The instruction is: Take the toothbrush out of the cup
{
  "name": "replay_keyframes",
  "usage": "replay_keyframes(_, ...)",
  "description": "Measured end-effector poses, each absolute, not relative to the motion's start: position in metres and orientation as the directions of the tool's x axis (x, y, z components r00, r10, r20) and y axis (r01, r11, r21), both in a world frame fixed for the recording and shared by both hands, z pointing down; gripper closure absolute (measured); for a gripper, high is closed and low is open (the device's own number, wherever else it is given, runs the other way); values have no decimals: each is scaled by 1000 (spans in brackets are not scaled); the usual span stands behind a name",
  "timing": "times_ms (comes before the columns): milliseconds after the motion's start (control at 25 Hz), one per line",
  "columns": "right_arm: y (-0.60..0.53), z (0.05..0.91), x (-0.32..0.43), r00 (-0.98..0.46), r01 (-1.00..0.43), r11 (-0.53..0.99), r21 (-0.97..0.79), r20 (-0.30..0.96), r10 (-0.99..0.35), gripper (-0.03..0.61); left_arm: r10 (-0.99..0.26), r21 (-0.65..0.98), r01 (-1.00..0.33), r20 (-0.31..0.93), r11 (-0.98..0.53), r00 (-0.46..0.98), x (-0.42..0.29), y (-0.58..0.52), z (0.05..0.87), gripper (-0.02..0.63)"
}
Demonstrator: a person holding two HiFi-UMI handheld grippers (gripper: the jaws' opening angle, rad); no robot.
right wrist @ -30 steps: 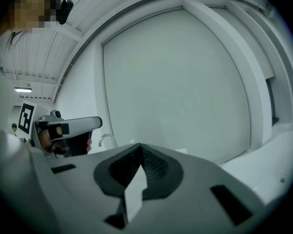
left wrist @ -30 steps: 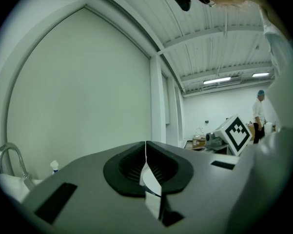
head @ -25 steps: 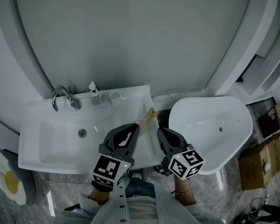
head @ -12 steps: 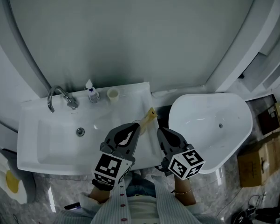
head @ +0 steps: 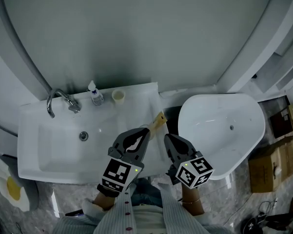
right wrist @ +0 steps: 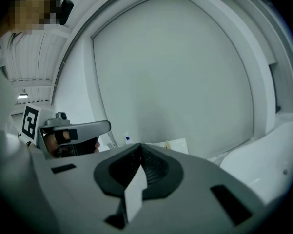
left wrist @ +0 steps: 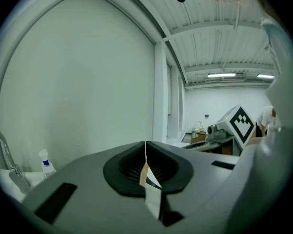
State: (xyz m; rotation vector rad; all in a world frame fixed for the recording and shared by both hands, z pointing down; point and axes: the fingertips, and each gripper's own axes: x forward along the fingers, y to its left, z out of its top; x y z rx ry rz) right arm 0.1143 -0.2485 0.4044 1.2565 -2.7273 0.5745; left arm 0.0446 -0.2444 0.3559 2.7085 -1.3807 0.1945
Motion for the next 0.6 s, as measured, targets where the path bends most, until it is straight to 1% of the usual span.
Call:
replay_keyframes(280, -251, 420, 110, -655, -751, 573, -328, 259, -710, 566, -778, 28, -796, 197, -604, 597, 49, -253, 374, 591)
replay_keyframes(600, -252, 440, 118, -631, -770, 533, -352, 299, -715, 566, -738, 82, -777, 267, -624, 620, 56, -262, 412, 587)
